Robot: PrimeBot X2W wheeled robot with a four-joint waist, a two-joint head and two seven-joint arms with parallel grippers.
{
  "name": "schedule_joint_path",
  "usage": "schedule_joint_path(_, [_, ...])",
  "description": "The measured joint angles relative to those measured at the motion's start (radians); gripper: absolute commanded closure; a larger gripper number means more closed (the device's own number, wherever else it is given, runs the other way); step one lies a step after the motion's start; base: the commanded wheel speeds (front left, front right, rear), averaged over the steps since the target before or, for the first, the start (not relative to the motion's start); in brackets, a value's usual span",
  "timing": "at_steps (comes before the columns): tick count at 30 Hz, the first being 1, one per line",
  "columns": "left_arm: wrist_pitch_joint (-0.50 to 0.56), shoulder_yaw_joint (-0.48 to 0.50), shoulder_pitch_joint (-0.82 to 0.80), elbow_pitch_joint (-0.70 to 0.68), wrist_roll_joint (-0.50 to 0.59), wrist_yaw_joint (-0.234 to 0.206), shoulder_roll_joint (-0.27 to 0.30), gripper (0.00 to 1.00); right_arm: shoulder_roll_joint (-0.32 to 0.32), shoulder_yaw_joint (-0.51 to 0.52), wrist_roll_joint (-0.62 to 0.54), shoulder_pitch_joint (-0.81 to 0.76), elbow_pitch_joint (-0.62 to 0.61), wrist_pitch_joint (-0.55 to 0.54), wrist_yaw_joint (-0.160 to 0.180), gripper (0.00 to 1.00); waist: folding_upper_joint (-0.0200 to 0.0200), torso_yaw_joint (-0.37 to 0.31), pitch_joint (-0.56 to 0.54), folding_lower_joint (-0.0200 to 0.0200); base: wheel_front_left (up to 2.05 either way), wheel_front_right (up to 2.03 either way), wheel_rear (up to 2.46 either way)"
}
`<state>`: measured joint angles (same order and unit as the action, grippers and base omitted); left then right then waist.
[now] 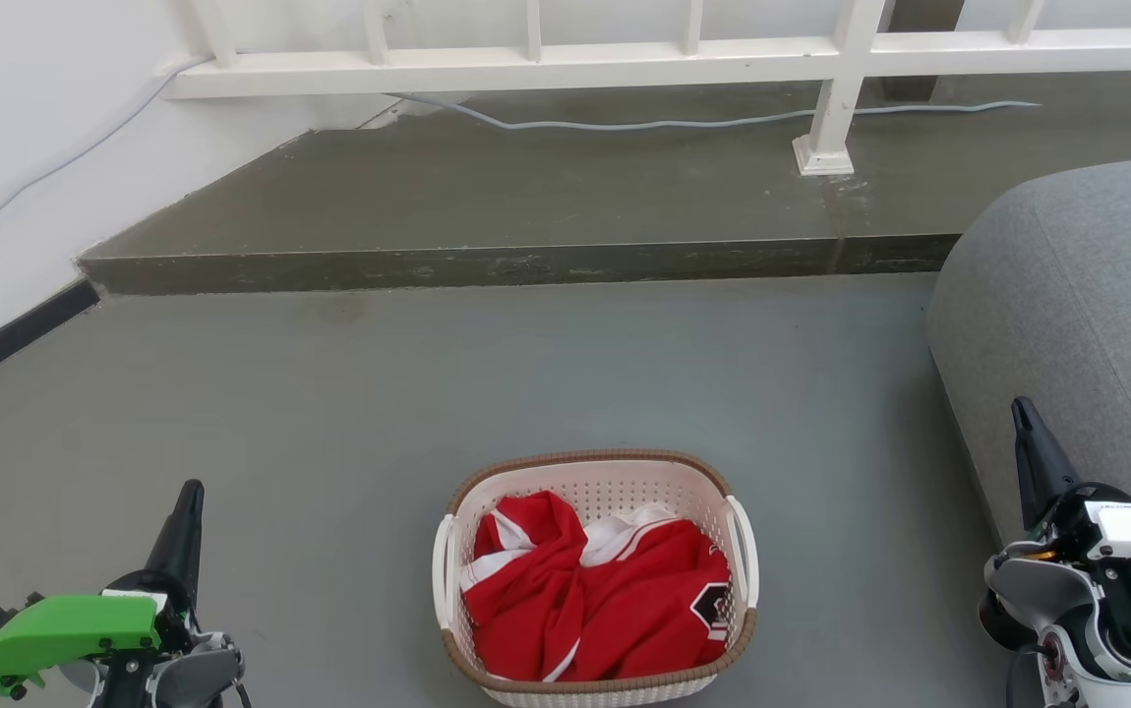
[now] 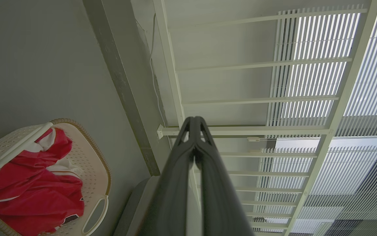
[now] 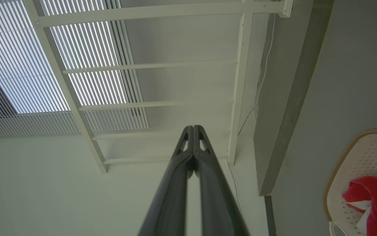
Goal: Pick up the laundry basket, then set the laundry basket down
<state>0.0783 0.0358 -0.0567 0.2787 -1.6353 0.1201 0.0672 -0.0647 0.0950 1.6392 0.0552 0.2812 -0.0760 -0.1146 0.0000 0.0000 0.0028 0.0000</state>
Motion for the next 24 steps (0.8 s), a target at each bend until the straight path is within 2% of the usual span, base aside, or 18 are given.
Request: schedule_joint_path(24, [0.000,0.001,0.000,-0.001,0.000,0.000,-0.004,1.00,0.001,0.001,0.000,0.000,-0.001,-0.001,0.000,1.00,0.0000,0.000,0.000,0.0000,0.00,0.00,0.00])
